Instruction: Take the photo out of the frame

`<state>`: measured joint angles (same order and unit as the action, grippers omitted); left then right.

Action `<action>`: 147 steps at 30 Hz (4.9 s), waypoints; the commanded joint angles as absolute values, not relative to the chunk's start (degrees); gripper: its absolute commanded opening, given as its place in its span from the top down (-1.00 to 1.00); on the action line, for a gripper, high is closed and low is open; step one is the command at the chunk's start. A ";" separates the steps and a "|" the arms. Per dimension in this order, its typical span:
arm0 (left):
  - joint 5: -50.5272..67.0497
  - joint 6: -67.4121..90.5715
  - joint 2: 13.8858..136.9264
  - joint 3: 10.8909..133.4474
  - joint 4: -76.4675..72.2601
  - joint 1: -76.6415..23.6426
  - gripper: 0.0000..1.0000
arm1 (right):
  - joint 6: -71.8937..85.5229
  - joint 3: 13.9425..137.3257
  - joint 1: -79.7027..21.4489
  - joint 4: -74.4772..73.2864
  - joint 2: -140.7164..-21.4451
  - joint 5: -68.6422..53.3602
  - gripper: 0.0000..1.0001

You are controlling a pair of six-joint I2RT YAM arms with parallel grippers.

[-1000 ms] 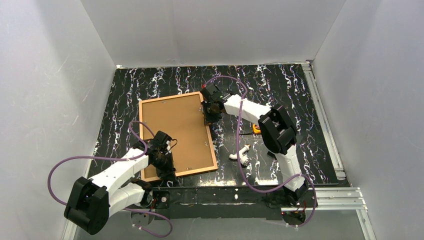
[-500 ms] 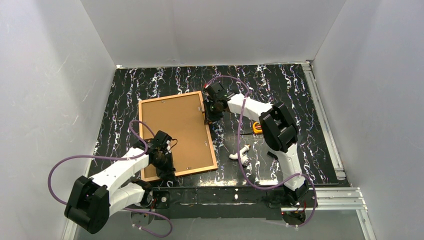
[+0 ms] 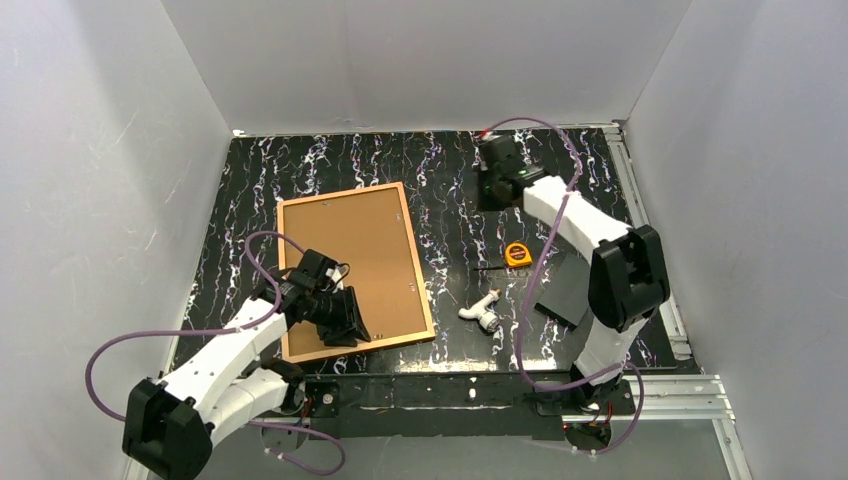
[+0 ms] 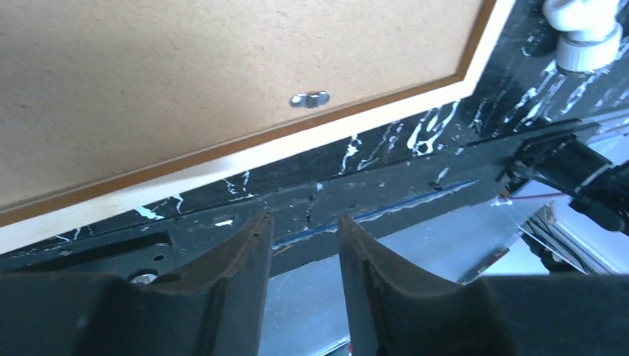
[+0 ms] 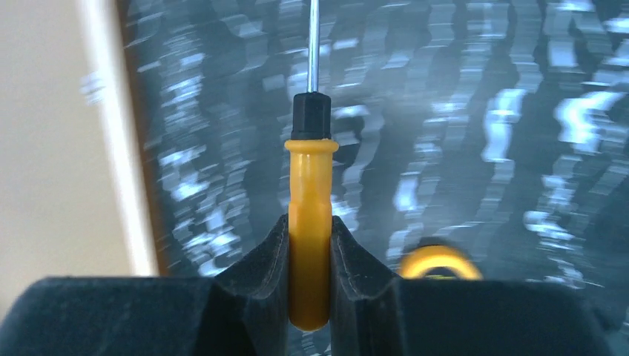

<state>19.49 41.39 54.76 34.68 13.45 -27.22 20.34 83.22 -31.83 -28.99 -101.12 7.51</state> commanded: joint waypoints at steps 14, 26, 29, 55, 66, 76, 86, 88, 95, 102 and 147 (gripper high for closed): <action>24.17 41.36 46.29 35.58 22.88 -27.33 0.01 | 10.45 88.32 -9.24 -37.78 -116.89 19.08 0.97; 26.26 41.08 45.88 37.41 23.09 -27.33 -0.07 | 8.73 85.96 -8.88 -36.87 -117.33 13.82 0.34; 26.43 41.61 45.26 37.73 23.42 -27.33 -0.08 | 8.32 85.79 -8.74 -36.72 -117.49 12.79 0.25; 28.78 49.94 53.42 37.41 14.34 -28.32 -0.17 | 26.05 60.62 -27.35 -30.97 -80.84 -2.31 -0.35; 17.95 56.94 55.58 37.77 10.83 -36.17 -0.23 | 38.09 51.67 -52.52 -11.66 -84.69 -7.75 -0.31; 15.39 58.26 55.90 39.93 14.58 -36.14 -0.23 | 37.90 49.93 -56.09 -9.40 -89.89 -4.01 -0.07; 13.40 58.26 61.19 45.12 18.34 -36.15 -0.25 | 37.77 49.45 -57.32 -7.42 -93.60 -2.72 0.18; 12.63 58.23 62.74 46.95 19.33 -36.16 -0.28 | 37.44 49.25 -57.58 -6.88 -93.57 -2.33 0.32; 8.39 55.81 71.49 56.16 24.06 -36.05 -0.31 | 36.54 49.32 -58.97 -6.57 -91.49 -1.50 0.97; 9.71 51.87 81.38 66.79 25.62 -33.71 -0.33 | 35.65 49.42 -60.25 -8.23 -84.98 1.31 0.97; 6.79 43.58 120.25 91.60 28.29 -35.97 0.72 | 33.94 48.28 -68.12 -12.27 -80.45 17.15 0.97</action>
